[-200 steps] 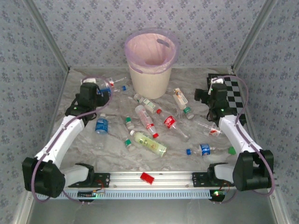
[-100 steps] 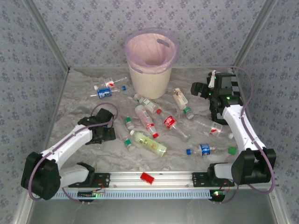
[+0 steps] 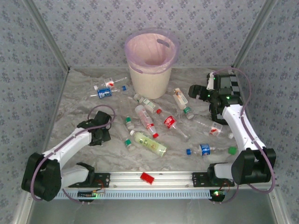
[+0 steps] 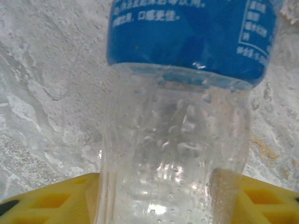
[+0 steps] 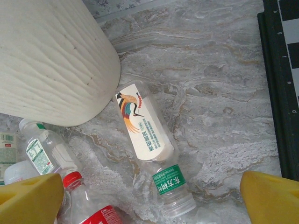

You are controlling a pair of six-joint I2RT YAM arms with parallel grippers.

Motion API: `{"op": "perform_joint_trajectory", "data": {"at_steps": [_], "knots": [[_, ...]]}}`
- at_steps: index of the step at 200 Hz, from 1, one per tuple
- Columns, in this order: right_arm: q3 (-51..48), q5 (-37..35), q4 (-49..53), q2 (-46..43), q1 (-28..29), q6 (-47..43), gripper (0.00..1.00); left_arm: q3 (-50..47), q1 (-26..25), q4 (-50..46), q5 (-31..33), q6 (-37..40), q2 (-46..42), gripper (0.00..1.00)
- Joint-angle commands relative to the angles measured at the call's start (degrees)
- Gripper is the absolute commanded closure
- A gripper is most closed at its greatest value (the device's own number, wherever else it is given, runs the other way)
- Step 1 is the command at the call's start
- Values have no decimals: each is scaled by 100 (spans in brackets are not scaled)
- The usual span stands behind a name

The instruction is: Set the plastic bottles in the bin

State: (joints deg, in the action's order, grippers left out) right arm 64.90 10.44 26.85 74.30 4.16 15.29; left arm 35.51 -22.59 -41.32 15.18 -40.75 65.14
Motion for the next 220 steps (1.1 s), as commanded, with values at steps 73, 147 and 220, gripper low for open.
{"op": "perform_joint_trajectory", "data": {"at_steps": [73,147,220], "knots": [[229,905,-224,132,205,237,6,755,499,-289,-114,671,-889,54],[171,735,-60,0,243,176,6,2846,571,366,-336,1855,-454,62],[-189,432,380,-344,234,519,4,6031,571,1318,-1860,2440,1531,66]]}}
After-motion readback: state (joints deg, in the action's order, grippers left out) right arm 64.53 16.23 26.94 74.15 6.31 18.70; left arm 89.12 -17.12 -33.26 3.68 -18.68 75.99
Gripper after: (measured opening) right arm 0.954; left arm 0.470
